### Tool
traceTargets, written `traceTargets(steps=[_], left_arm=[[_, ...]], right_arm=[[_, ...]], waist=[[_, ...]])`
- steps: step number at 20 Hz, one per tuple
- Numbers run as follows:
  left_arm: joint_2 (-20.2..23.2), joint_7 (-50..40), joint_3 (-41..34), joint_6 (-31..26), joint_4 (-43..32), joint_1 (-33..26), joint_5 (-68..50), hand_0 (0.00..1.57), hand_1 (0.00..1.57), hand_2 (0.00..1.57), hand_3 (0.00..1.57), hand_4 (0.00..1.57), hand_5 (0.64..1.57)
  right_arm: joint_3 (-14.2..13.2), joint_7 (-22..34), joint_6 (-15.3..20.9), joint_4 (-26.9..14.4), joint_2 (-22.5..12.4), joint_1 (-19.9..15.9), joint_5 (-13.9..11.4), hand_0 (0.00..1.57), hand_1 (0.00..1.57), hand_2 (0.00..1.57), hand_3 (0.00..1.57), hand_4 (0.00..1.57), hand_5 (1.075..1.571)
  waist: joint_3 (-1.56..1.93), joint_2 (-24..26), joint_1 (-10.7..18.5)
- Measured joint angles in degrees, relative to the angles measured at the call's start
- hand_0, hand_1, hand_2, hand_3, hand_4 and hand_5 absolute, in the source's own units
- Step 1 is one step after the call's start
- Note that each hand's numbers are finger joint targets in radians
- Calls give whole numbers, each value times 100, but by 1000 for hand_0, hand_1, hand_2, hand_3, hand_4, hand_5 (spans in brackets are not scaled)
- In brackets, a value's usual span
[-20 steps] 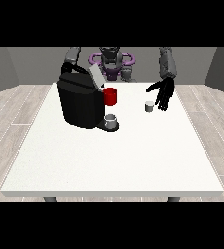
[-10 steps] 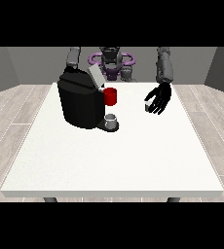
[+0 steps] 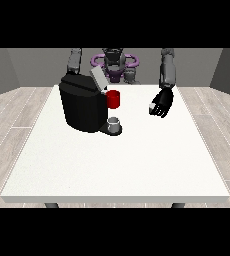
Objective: Insert the coffee pod into the coffee machine and close the lid
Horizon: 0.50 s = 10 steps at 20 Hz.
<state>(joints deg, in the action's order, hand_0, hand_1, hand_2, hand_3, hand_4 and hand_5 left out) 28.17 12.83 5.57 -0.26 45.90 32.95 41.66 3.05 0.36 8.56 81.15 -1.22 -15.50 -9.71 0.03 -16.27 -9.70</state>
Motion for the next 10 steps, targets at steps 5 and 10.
traceTargets(steps=[5, 10], left_arm=[[-29, -87, 132, -234, -340, 175, 334, 792, 792, 979, 866, 399, 1571], [-113, 155, 56, -136, -663, 321, 520, 1149, 1149, 1257, 1162, 466, 1571]], right_arm=[[-30, -164, -60, -258, 12, 62, 68, 0, 0, 0, 0, 0, 1571], [-134, -334, -63, -496, -2, 86, 159, 0, 0, 0, 0, 0, 1571]], waist=[[2, 137, -10], [6, 184, 41]])
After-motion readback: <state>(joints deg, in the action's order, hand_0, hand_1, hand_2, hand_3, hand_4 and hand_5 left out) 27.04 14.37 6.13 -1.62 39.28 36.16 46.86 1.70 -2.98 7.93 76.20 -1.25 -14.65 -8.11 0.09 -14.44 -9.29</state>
